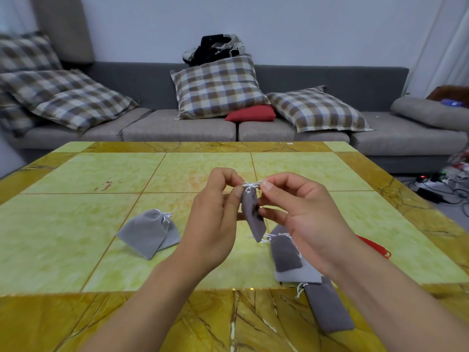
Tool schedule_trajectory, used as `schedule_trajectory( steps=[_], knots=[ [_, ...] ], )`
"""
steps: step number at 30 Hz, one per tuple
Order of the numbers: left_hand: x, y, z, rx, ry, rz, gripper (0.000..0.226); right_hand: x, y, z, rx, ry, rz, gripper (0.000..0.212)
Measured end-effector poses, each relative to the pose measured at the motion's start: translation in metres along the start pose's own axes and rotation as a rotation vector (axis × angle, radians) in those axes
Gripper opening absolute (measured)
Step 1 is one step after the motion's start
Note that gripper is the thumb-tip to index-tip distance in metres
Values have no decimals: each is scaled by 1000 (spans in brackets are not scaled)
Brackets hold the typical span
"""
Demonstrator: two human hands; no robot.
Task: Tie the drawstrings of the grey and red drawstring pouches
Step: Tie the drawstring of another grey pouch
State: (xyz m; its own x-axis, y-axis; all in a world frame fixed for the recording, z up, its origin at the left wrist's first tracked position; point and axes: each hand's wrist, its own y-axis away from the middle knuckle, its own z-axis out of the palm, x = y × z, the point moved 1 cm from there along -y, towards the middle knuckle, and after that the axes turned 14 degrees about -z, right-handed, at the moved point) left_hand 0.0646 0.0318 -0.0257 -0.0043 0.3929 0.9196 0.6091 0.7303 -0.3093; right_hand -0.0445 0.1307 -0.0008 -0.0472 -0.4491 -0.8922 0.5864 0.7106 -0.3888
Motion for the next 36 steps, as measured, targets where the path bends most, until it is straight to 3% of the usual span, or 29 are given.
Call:
schedule_trajectory(
  steps=[2,4,5,8,12,15,17,19,22,24,27,29,31,33,36],
  knots=[
    [3,0,-1,-99,201,-159,11,2,-2,-3,16,79,-64,9],
    [5,0,1,-214,365,-297,27,3,-3,-3,21,107,-122,8],
    [5,1,2,-239,365,-300,32,5,-2,-3,25,99,-139,8],
    [4,1,7,-157,280,-212,15,7,-3,-3,2,128,-131,9],
    [-2,-4,4,-127,214,-186,20,7,-6,-10,-94,117,-93,22],
    [1,-5,0,-169,192,-275,15,8,-10,-15,-178,415,-222,32],
    [-4,-9,-9,-118,173,-437,10,19,-14,-19,-173,444,-76,32],
    [-23,-19,-29,8,30,-589,8,36,-16,-26,-204,499,125,28],
    [-46,-31,-65,220,-567,-611,19,57,-21,-42,-285,721,195,24],
    [-49,-33,-80,265,-850,-634,19,63,-27,-53,-318,915,166,27],
    [-51,-32,-83,233,-1018,-727,28,65,-34,-70,-415,1234,161,31],
    [-49,-32,-77,228,-1130,-696,26,67,-36,-79,-455,1319,229,37],
    [-43,-32,-68,237,-1212,-572,45,69,-36,-83,-467,1298,294,39],
    [-36,-28,-51,189,-1083,-426,52,74,-37,-82,-486,1284,302,31],
    [-34,-14,-16,-109,-792,-406,50,77,-40,-78,-499,1249,232,17]
  ],
)
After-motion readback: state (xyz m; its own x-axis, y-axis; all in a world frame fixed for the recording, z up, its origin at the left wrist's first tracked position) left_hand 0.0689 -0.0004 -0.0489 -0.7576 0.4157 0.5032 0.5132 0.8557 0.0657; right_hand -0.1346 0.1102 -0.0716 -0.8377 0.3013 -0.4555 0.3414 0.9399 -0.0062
